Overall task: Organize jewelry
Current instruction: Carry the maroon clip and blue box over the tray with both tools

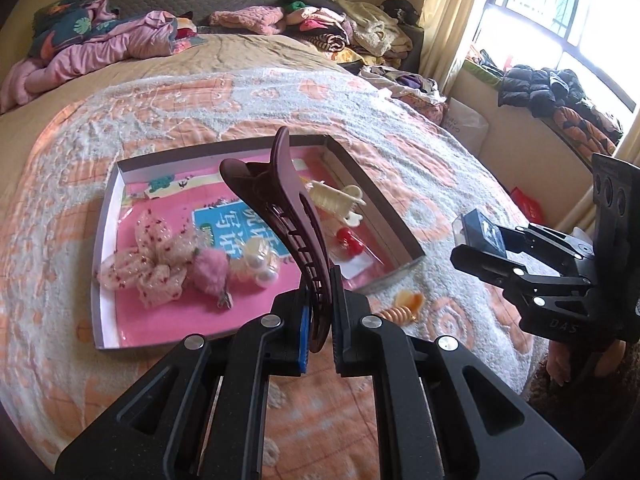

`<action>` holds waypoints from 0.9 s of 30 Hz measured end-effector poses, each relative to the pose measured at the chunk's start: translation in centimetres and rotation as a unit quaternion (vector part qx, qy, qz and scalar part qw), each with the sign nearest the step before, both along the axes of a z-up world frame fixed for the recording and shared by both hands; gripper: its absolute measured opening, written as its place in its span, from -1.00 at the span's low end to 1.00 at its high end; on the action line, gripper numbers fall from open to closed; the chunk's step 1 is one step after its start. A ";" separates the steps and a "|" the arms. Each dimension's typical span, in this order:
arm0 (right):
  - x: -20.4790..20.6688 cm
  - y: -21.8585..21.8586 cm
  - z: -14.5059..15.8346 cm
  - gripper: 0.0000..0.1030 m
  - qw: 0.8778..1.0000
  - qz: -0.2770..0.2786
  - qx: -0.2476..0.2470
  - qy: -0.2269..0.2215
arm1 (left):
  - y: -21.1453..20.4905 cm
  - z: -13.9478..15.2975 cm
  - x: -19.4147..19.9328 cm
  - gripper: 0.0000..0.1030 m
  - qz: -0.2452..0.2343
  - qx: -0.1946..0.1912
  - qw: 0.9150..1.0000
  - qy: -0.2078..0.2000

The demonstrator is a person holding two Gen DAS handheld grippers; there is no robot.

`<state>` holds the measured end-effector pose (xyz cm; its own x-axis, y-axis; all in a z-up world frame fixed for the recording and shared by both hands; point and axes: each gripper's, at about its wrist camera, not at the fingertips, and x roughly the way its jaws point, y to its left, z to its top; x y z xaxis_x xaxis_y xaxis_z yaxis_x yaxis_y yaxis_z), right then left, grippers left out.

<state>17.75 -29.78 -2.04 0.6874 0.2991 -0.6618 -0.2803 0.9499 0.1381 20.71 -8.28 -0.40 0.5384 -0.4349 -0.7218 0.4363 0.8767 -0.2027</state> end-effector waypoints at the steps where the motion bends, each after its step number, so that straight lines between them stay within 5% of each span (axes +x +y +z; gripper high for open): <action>1: 0.1 0.1 0.0 -0.03 1.000 0.001 -0.001 0.000 | 0.1 0.0 0.2 -0.93 0.002 0.001 1.000 0.000; 27: 5.2 2.2 -1.1 -0.03 1.000 0.017 -0.009 0.012 | 3.4 -1.1 5.9 -0.93 0.051 -0.003 0.999 0.011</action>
<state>23.00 -27.58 -3.12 0.6614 0.3098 -0.6830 -0.3091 0.9424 0.1281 26.56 -4.89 -1.47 0.5644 -0.3829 -0.7313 0.3403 0.9151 -0.2165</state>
